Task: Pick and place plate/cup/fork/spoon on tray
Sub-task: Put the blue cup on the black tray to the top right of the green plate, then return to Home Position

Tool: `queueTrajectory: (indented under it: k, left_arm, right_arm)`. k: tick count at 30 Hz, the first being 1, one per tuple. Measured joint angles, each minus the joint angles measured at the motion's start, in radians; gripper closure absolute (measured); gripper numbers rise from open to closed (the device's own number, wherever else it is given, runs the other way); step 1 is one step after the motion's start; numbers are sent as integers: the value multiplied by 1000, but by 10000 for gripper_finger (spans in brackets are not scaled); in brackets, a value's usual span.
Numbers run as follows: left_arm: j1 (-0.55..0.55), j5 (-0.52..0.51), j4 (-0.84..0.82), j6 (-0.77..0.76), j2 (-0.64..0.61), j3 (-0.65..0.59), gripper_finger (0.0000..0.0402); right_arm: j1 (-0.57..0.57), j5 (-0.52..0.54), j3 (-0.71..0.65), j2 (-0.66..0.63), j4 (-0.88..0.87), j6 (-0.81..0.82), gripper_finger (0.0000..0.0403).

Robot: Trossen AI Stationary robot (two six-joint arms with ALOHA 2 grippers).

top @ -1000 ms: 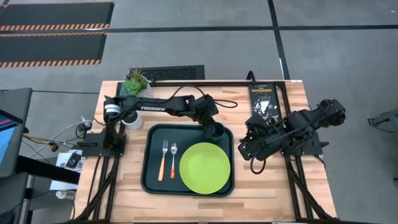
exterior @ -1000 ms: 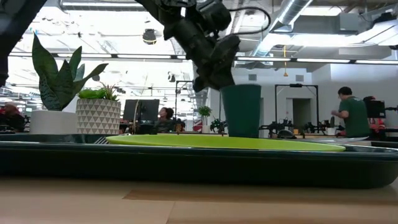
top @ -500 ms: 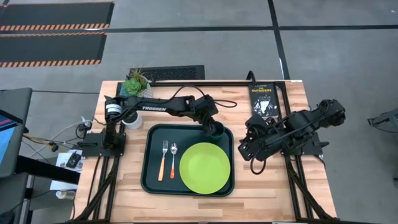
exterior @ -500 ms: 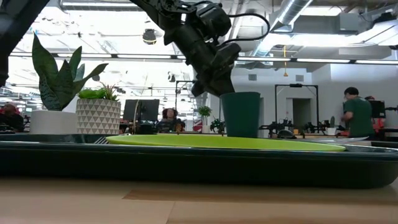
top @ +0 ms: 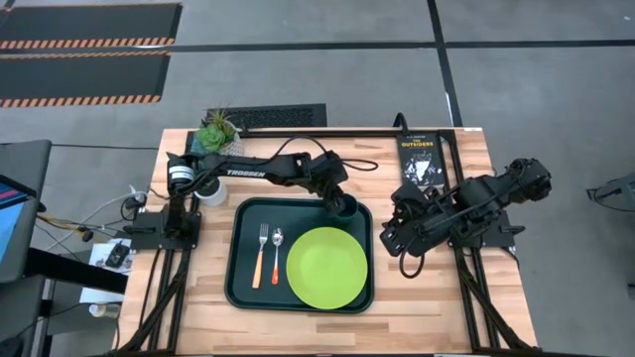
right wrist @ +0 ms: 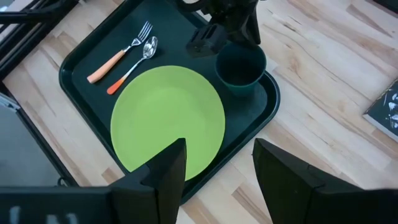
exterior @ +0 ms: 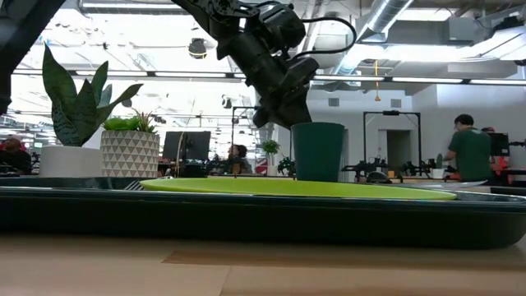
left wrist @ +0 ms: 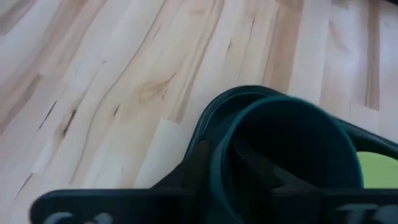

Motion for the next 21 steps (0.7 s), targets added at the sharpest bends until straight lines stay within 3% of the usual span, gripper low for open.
queueTrajectory:
  k: [13, 17, 21]
  left_arm:
    - [3, 44, 49, -18, -1, 40, 236]
    - [6, 90, -53, -27, -7, 124, 216]
    - [11, 99, -256, -1, -9, 280, 212]
  right_arm:
    - [-3, 15, 0, 0, 0, -3, 193]
    - [-14, 52, 0, -5, 6, -17, 193]
    - [-61, 55, 0, -31, 46, -104, 193]
